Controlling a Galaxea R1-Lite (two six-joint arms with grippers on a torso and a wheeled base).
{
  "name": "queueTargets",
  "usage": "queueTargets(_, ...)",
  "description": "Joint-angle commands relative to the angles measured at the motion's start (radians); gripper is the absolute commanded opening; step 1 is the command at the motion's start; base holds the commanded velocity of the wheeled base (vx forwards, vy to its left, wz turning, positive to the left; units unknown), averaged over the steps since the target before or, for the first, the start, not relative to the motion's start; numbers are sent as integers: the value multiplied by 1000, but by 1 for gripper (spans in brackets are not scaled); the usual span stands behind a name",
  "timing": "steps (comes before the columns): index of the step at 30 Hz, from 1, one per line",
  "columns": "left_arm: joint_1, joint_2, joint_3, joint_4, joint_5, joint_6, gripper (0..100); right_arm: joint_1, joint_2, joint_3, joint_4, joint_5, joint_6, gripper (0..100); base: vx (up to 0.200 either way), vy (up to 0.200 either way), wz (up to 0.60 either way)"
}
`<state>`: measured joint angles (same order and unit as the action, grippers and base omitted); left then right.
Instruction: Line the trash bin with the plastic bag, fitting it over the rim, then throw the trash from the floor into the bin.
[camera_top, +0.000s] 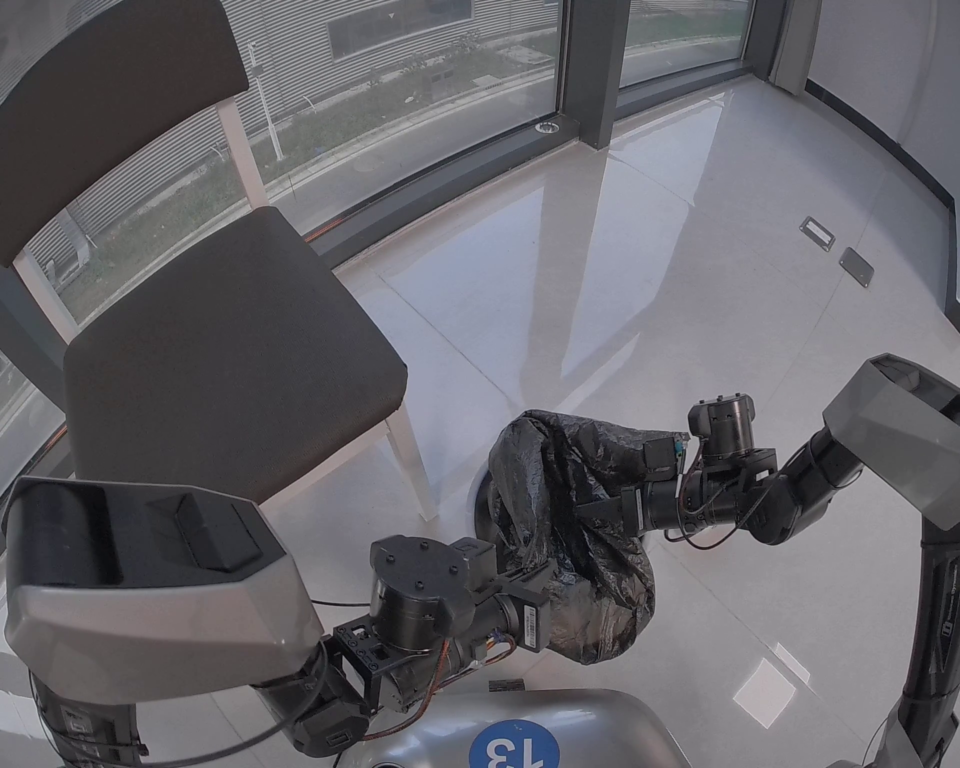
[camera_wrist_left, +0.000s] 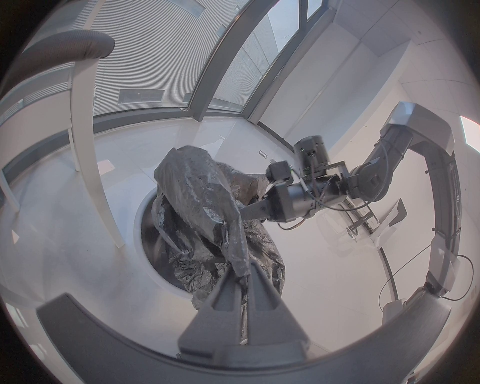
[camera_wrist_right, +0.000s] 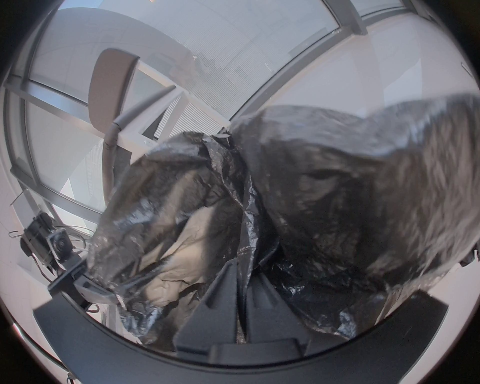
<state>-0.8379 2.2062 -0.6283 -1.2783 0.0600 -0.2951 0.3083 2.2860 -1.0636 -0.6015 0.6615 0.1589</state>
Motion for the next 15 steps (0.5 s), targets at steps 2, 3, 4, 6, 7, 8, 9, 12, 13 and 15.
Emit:
queueTargets(2, 0, 15, 21, -27, 4, 1, 0, -8, -31, 56, -61, 1, 4, 0, 0, 0, 0)
queueTargets(3, 0, 15, 21, -27, 4, 1, 0, -8, -31, 56, -61, 1, 4, 0, 0, 0, 0)
queueTargets(4, 3, 3, 32, -27, 3, 1, 0, -8, -31, 60, -64, 1, 8, 0, 0, 0, 0)
queueTargets(6, 5, -11, 41, -27, 3, 1, 0, -3, -25, 65, -66, 1, 8, 0, 0, 0, 0)
queueTargets(7, 5, -13, 42, -27, 4, 1, 0, -3, -23, 65, -64, 1, 8, 0, 0, 0, 0)
queueTargets(8, 5, -31, 52, -27, 3, 1, 0, 11, -5, 56, -66, 1, 8, 0, 0, 0, 0)
queueTargets(9, 6, -45, 59, -27, 4, 1, 0, 22, 9, 47, -67, 1, 10, 0, 0, 0, 0)
queueTargets(12, 6, -88, 91, -26, 4, -1, 0, 49, 59, 10, -69, 1, 10, 0, 0, 0, 0)
queueTargets(13, 6, -102, 101, -24, 4, -1, 0, 55, 73, -1, -69, 1, 10, 0, 0, 0, 0)
queueTargets(15, 6, -125, 117, -19, 4, 1, 0, 61, 110, -38, -67, 1, 10, 0, 0, 0, 0)
